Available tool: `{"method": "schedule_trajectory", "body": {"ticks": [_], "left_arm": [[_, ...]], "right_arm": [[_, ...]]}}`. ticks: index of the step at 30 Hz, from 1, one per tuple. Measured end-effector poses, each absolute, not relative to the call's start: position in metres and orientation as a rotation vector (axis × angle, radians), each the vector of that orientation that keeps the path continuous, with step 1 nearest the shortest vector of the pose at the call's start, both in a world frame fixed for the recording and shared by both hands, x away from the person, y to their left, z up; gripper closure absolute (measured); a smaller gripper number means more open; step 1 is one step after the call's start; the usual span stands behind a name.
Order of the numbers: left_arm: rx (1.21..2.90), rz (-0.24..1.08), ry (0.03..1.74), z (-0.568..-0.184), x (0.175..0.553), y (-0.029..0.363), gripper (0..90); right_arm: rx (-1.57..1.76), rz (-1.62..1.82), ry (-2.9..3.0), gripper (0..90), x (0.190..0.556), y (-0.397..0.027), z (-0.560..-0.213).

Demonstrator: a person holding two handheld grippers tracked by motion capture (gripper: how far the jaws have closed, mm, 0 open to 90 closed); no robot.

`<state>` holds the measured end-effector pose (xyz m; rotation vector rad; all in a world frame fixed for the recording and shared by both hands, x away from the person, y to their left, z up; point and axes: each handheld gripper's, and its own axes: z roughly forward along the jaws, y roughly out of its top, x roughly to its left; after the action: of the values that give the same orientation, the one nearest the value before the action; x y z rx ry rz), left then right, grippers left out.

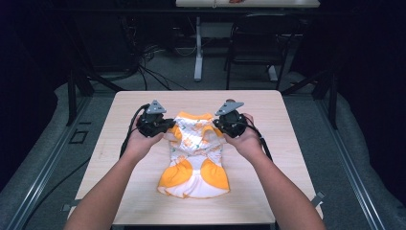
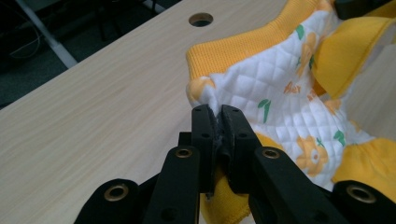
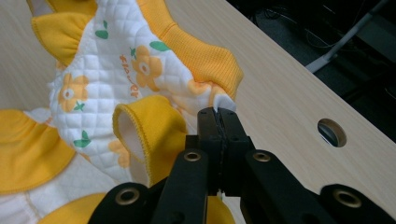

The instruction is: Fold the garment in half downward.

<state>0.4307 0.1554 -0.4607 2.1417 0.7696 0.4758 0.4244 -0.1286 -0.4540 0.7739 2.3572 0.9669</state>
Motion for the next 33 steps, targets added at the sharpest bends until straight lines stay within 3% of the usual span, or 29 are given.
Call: {"method": "schedule_trajectory", "body": {"ticks": [33], "left_arm": [[2.195, 0.346, 0.695, -0.501, 0.379, 0.162, 84.4]], "right_arm": [[0.626, 0.938, 2.467, 89.0, 0.364, -0.128, -0.487]]}}
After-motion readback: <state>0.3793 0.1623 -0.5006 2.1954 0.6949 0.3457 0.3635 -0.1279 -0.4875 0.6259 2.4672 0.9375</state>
